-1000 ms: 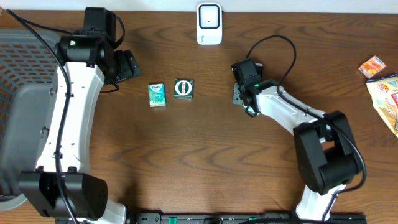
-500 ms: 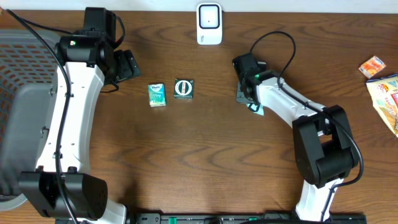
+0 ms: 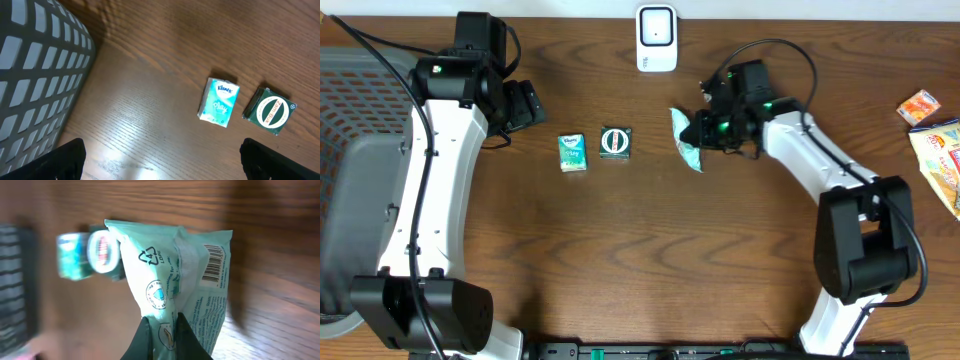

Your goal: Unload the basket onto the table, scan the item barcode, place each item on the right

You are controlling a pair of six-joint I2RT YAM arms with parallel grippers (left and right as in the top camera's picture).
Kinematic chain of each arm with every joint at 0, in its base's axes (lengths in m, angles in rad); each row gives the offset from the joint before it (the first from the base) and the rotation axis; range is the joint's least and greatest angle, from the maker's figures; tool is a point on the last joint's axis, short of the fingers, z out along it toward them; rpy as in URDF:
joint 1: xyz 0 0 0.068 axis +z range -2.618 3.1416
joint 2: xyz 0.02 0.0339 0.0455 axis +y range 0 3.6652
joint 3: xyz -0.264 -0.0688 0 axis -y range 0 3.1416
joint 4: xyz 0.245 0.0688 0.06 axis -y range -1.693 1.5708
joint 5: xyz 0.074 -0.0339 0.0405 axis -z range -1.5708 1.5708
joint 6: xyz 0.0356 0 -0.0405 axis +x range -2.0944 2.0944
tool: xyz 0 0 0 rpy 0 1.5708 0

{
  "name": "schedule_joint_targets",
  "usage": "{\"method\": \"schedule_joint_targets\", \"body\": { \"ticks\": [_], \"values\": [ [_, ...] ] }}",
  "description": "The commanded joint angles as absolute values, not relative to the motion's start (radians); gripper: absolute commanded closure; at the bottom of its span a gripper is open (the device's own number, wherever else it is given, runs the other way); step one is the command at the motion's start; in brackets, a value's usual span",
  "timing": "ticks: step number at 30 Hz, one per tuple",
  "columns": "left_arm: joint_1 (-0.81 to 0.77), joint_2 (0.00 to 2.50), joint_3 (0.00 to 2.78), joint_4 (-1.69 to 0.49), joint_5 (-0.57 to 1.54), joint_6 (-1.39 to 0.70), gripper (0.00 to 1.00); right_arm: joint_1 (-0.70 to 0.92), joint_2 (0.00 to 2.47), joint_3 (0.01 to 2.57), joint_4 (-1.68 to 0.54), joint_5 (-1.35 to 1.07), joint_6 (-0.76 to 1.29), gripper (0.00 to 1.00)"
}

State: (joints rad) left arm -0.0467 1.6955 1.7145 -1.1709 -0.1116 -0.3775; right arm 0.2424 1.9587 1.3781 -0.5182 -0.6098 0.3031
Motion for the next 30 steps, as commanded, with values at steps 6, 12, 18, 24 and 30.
{"method": "schedule_joint_targets", "body": {
  "ticks": [6,12,18,24,30],
  "values": [
    [-0.044,1.700,1.717,-1.174,-0.128,-0.376,0.02,0.195,2.118,1.388,-0.465,-1.069,0.249,0.99],
    [-0.044,1.700,1.717,-1.174,-0.128,-0.376,0.02,0.138,2.255,1.388,-0.385,-1.149,0.340,0.99],
    [-0.044,1.700,1.717,-1.174,-0.128,-0.376,0.02,0.056,2.228,1.388,-0.431,-1.020,0.339,0.96],
    [-0.044,1.700,1.717,-1.174,-0.128,-0.376,0.02,-0.009,2.113,1.388,-0.516,-0.886,0.282,0.67],
    [-0.044,1.700,1.717,-1.174,-0.128,-0.376,0.02,-0.005,2.032,1.388,-0.567,-0.780,0.263,0.22]
  ]
}}
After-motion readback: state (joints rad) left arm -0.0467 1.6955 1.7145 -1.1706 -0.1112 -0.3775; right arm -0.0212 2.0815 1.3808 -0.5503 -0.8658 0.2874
